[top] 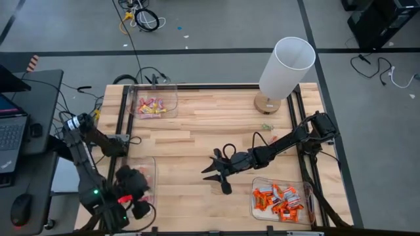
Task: Sort candy
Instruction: Put the green gummy into the bottom left transparent bin, then put the blue gummy into the bottom left transparent bin
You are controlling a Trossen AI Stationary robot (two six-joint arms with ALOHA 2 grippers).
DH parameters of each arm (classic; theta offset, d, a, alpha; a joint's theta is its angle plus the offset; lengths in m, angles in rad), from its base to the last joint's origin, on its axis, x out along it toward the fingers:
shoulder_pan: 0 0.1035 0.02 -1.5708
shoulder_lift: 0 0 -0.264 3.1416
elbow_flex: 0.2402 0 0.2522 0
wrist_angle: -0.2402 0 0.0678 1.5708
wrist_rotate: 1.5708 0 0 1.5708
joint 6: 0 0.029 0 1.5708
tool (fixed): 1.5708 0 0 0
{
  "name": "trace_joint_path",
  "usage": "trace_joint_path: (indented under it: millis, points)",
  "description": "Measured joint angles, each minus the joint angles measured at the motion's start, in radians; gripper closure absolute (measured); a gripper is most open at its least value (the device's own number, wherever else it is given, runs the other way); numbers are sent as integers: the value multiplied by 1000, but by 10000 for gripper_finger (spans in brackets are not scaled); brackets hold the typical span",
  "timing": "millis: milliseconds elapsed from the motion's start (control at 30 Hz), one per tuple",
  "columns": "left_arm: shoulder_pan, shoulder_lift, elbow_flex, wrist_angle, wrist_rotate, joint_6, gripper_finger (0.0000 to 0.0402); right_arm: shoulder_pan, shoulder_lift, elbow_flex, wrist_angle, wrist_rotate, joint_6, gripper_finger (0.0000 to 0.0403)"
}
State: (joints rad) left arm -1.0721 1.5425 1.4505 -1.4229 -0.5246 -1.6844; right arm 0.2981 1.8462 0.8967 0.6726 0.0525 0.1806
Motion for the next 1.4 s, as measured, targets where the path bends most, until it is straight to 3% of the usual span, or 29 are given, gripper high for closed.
trace_joint_path:
  millis: [233,400,633,800,1133,1400]
  points:
    - [-36,1,-115,-37,163,-219,401,0,0,0,0,0,0,287]
    - [-37,1,-213,-26,297,-288,401,0,0,0,6,0,0,287]
    - [-37,2,-281,16,312,-313,387,0,0,0,6,0,11,288]
    - [-37,2,-284,18,324,-343,354,-7,-17,0,-45,11,18,288]
    - [-37,2,-284,22,313,-341,252,-70,-261,1,-633,160,238,288]
    - [-37,2,-284,25,208,-326,237,-124,-437,1,-1258,164,609,288]
